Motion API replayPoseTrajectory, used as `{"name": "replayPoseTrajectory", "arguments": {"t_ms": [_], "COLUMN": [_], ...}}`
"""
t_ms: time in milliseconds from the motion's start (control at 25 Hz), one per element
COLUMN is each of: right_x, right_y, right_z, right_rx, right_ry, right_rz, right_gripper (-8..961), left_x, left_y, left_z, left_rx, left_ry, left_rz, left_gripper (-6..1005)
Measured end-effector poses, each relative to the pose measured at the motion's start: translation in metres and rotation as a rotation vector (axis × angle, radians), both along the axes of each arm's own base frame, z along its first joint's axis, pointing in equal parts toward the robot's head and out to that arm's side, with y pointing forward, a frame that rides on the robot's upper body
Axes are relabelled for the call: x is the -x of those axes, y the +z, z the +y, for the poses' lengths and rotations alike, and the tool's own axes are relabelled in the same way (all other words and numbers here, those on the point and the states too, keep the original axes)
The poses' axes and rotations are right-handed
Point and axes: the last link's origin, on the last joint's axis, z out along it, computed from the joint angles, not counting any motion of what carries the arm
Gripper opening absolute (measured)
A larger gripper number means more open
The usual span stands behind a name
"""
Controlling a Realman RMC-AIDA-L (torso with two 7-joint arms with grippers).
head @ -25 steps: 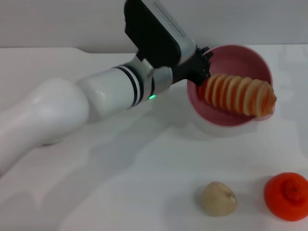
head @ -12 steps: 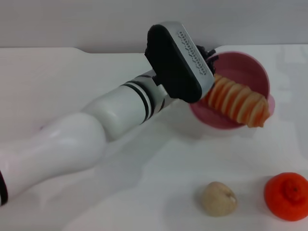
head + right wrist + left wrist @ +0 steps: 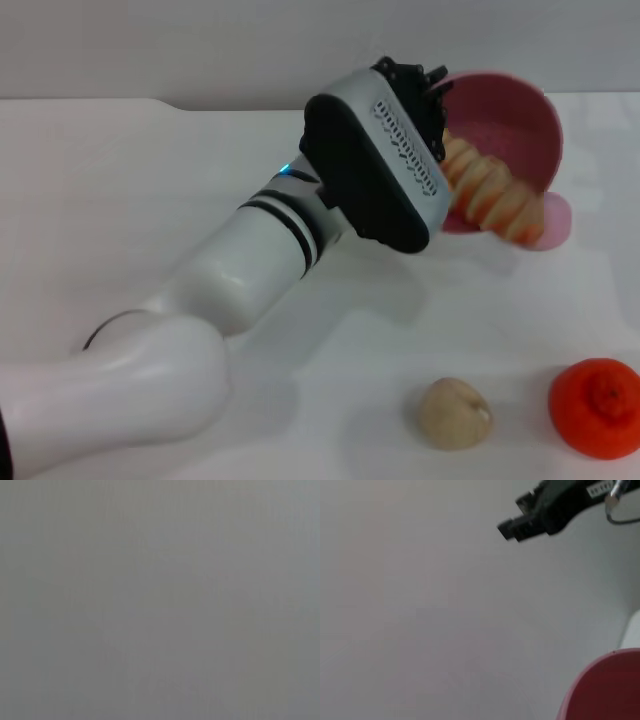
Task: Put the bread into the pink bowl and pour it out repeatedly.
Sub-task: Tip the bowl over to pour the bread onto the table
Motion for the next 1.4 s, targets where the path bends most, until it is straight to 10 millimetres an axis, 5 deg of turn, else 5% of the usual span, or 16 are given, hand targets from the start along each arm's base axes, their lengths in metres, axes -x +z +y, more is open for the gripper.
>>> {"name": "replayPoseTrajectory", "arguments": {"t_ms": [840, 1400], "right_x": [0.005, 0.0], "right_y": [-0.001, -0.003], "right_z": [0.002, 0.001], "right_rx": [0.003, 0.009], "right_ry": [0.019, 0.005], "right_rz": [-0.021, -0.024], "right_gripper": [543, 543], "left_x": [-0.002, 0.001], "left_y": [0.004, 0.02], "left_z": [-0.014, 0.017], "left_rx": [-0.041, 0.076], "left_ry": [-0.059, 0.124], "left_rz": [-0.06, -0.182], "left_gripper": [144, 146]}}
